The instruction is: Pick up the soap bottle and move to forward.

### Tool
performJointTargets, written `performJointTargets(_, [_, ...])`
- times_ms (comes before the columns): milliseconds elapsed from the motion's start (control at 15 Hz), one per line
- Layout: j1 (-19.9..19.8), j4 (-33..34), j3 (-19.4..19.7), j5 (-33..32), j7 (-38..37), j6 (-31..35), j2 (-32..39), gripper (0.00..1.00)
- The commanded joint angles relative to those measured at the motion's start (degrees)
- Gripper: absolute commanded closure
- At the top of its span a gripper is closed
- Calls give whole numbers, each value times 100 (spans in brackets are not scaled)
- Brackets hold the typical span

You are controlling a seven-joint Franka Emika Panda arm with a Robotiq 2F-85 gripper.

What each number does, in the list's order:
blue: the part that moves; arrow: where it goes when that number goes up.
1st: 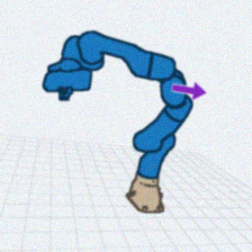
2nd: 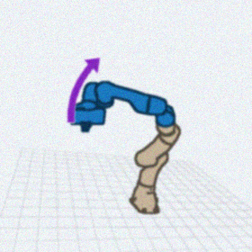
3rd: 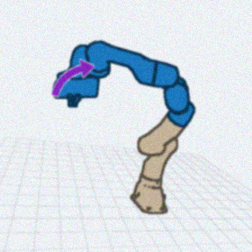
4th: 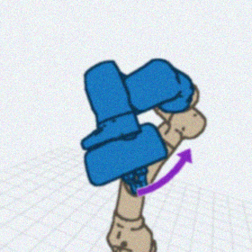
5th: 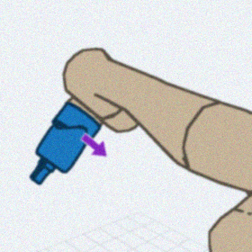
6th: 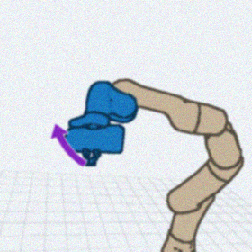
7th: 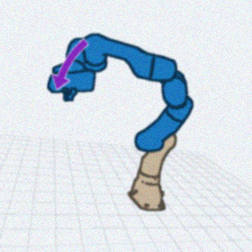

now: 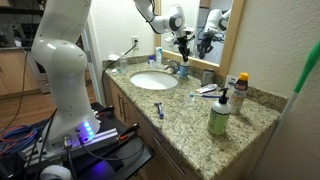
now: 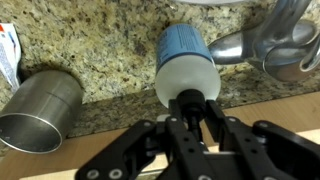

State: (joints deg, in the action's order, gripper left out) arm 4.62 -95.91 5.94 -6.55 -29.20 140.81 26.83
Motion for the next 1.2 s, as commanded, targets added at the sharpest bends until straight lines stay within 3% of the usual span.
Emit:
performJointTargets(0, [143,264,202,-115,-245,141,254,92])
performJointTargets(267, [223,325,270,-178,-339,63,325,92])
performJointTargets(333, [214,292,220,-149,-214,-174,246,45])
performJointTargets(467, [230,57,147,-142,-31,-181,-62,38])
performJointTargets(800, [504,-354,284,-759,-92,-265,-799,2])
performJointTargets(1067, [466,-811,76,-1285,270,-1253,-1571,0])
performJointTargets(1133, [388,-303,45,-1184,-36,-982,-1075,0])
